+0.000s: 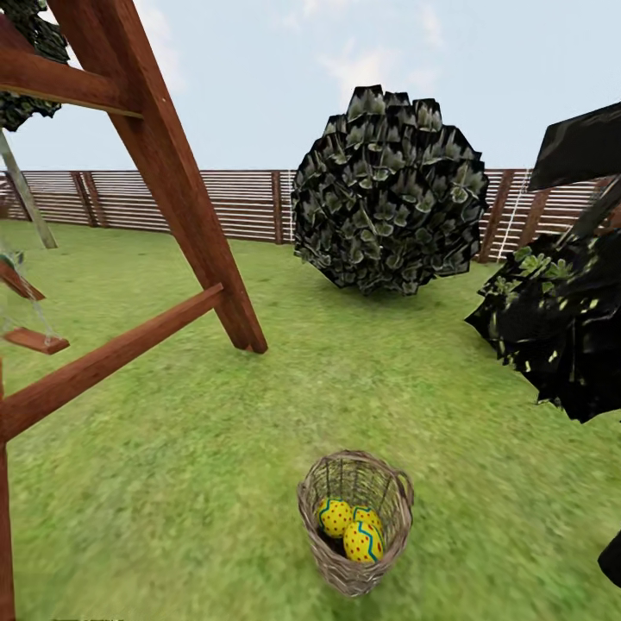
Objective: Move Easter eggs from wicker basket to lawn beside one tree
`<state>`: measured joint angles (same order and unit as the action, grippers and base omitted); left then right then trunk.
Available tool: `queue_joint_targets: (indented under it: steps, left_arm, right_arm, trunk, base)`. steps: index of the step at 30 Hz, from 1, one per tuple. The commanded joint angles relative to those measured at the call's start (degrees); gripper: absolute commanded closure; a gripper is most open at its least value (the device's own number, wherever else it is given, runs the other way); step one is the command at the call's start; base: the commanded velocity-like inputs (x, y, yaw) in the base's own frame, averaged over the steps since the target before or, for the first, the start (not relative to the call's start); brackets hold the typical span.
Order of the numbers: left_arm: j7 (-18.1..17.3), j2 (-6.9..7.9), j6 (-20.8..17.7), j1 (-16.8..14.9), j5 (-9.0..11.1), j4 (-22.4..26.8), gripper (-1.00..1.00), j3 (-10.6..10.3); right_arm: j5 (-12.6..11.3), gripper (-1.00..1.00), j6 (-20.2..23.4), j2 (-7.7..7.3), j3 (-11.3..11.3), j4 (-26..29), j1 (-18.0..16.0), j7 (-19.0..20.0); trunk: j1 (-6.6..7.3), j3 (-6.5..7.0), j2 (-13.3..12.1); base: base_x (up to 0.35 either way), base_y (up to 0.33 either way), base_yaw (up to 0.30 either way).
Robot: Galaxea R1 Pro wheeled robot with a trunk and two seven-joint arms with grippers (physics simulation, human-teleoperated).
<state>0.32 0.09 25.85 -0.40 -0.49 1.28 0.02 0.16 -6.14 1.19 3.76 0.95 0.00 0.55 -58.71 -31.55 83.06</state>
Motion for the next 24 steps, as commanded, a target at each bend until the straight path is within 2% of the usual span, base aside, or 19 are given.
queue_joint_targets:
  steps: [1, 8, 24]
  left_arm:
    - [0.03, 0.00, 0.17, -0.02, -0.05, -0.05, -1.00, 0.01]
    - [0.03, 0.00, 0.17, -0.03, -0.05, -0.05, -1.00, -0.02]
    - [0.03, 0.00, 0.17, -0.04, -0.17, -0.05, -1.00, -0.01]
  right_arm:
    - [0.02, -1.00, -0.19, 0.01, 0.37, 0.01, 0.00, 0.04]
    - [0.03, -1.00, -0.25, -0.01, 0.43, 0.02, 0.00, 0.06]
    - [-0.21, -1.00, -0.27, 0.00, 0.63, 0.14, 0.00, -0.01]
  trunk:
    - [-0.02, -0.07, 0.02]
    - [-0.02, -0.19, 0.02]
    - [-0.02, -0.21, 0.02]
  base:
    - [0.201, 0.163, 0.278]
    - [0.091, 0.065, 0.200]
    - [0.095, -0.061, 0.015]
